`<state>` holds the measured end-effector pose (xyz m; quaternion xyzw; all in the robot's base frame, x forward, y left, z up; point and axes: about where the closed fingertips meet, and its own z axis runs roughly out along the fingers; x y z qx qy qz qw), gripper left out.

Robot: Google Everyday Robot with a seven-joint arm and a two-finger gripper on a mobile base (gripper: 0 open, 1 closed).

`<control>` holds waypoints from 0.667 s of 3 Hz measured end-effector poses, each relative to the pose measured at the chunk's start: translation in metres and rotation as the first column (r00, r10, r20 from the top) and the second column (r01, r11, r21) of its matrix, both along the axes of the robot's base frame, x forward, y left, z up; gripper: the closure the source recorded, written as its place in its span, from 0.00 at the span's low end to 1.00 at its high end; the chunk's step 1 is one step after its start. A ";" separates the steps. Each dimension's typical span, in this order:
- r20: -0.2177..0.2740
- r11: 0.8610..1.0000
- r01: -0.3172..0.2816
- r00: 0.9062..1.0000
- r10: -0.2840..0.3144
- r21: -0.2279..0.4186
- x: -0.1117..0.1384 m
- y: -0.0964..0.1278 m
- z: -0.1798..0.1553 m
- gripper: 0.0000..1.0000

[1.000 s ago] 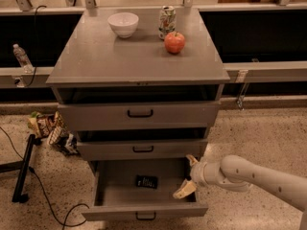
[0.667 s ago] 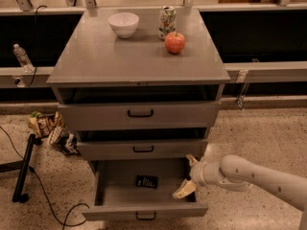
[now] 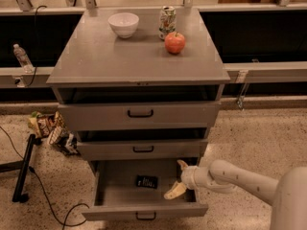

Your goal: Pick rxbar chocolate from bottom drawer and place on counter

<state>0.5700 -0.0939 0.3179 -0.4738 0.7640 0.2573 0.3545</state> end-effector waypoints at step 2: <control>-0.005 0.995 0.009 1.000 -0.009 0.096 0.037 0.057 -0.065 0.00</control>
Offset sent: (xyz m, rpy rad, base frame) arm 0.0590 0.0783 -0.0895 0.1350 -0.0051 -0.0354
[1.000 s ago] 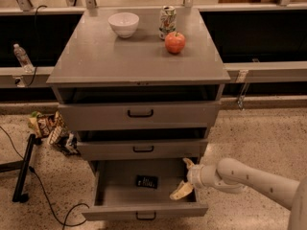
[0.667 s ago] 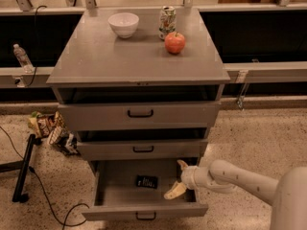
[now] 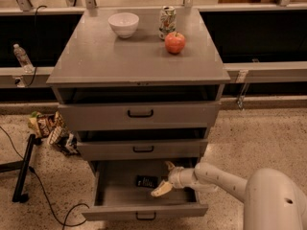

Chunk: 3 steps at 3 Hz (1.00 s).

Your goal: Pick rxbar chocolate from bottom drawer and place on counter

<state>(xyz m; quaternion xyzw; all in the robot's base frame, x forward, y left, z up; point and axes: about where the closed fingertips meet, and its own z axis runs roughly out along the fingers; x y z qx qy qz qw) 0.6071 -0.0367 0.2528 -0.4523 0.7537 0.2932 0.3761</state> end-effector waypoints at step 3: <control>0.041 0.999 -0.015 0.999 0.014 0.040 0.040 0.052 -0.062 0.00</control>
Offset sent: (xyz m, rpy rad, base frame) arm 0.0503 0.0594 -0.0710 0.0455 -0.0599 0.0107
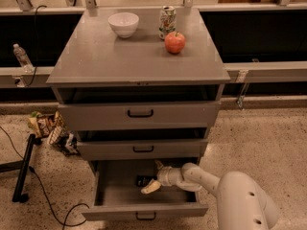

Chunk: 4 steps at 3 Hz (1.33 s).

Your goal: Pick rxbar chocolate from bottom drawer and place on counter

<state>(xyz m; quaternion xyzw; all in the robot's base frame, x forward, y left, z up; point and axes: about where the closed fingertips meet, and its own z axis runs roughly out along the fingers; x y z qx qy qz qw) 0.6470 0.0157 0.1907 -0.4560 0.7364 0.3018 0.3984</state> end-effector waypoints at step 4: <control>0.094 0.988 -0.138 0.985 0.144 -0.064 -0.013 0.010 -0.054 0.00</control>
Offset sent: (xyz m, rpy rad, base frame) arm -0.0081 0.0204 -0.0550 -0.0511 -0.0799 0.1567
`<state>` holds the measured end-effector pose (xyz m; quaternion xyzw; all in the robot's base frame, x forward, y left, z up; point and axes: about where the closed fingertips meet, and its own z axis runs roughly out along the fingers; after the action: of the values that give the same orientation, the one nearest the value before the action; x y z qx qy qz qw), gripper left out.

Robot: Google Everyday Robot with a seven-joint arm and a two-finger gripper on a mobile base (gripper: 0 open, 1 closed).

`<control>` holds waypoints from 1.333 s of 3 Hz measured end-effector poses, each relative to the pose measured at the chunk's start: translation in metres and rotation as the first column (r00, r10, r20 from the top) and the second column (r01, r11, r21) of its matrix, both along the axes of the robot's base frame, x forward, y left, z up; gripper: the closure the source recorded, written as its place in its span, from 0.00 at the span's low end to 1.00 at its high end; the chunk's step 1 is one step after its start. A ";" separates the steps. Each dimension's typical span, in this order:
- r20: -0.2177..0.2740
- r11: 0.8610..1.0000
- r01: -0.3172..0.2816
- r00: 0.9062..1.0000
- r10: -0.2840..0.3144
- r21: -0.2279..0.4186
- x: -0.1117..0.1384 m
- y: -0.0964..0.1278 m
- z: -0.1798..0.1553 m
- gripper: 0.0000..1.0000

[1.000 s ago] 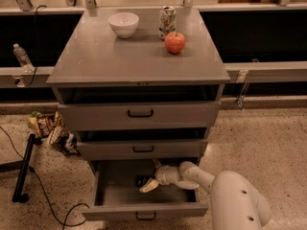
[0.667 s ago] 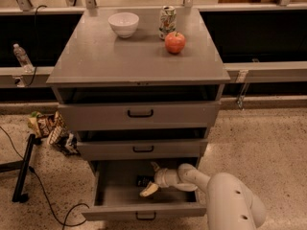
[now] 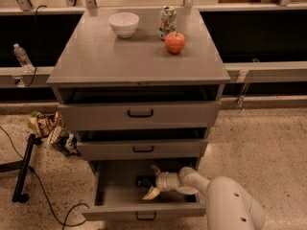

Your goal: Pick rxbar chocolate from bottom drawer and place on counter

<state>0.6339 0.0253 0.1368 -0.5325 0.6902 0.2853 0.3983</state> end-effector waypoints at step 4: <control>-0.056 1.000 -0.003 0.998 0.003 -0.001 0.025 0.014 -0.005 0.22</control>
Offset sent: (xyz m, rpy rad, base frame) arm 0.0314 0.0006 -0.0022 0.0035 0.0176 -0.0370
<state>0.6588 0.0393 0.1321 -0.5258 0.7003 0.3002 0.3782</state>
